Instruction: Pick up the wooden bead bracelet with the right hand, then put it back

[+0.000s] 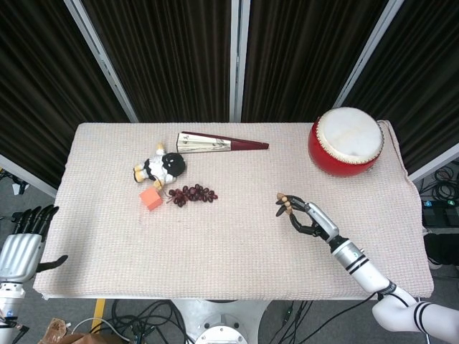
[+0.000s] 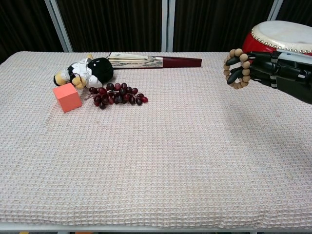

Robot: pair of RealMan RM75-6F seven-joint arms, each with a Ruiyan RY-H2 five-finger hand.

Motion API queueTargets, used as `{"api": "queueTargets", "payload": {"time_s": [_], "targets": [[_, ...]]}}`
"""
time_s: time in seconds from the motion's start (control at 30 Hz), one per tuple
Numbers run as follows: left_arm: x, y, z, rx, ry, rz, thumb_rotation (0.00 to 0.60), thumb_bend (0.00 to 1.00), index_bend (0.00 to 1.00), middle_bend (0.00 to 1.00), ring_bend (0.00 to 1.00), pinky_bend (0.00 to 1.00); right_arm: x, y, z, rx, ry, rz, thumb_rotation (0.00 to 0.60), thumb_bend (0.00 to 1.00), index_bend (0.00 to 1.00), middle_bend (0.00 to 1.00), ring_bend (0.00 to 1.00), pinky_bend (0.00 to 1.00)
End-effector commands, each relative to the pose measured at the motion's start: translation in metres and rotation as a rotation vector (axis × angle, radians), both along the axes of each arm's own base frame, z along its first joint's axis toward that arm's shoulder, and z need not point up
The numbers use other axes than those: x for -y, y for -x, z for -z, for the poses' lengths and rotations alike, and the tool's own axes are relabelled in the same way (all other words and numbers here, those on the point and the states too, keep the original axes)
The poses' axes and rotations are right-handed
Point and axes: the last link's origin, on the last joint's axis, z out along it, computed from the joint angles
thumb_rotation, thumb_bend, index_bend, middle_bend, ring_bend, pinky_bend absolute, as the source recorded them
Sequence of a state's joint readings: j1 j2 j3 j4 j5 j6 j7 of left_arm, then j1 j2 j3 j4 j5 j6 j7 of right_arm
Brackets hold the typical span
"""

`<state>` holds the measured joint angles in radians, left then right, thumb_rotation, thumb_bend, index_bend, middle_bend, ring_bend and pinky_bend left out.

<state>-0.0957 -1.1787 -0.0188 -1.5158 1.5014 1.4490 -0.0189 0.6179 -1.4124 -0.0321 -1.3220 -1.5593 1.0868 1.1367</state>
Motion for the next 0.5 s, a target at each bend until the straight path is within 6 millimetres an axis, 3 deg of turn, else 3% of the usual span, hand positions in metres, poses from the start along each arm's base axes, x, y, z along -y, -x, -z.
{"api": "queueTargets", "payload": {"time_s": [0.03, 0.3, 0.4, 0.5], "targets": [[0.000, 0.000, 0.000, 0.001, 0.001, 0.001, 0.600, 0.00, 0.04, 0.05, 0.00, 0.04, 0.006, 0.014, 0.003, -0.247, 0.046, -0.031, 0.318, 0.52, 0.25, 0.38, 0.07, 0.00], [0.001, 0.000, 0.000, 0.001, 0.003, -0.002, 0.600, 0.00, 0.04, 0.05, 0.00, 0.04, 0.013, 0.023, 0.020, -0.787, 0.155, -0.303, 0.315, 0.48, 0.25, 0.36, 0.06, 0.00], [0.000, 0.002, 0.001, 0.004, 0.006, -0.007, 0.600, 0.00, 0.04, 0.05, 0.00, 0.04, 0.013, 0.024, 0.016, -0.986, 0.273, -0.382, 0.310, 0.42, 0.16, 0.28, 0.03, 0.00], [0.000, 0.003, 0.001, 0.008, 0.007, -0.011, 0.600, 0.00, 0.04, 0.05, 0.00, 0.04, 0.008, 0.022, 0.005, -1.031, 0.352, -0.352, 0.307, 0.40, 0.04, 0.18, 0.00, 0.00]]}}
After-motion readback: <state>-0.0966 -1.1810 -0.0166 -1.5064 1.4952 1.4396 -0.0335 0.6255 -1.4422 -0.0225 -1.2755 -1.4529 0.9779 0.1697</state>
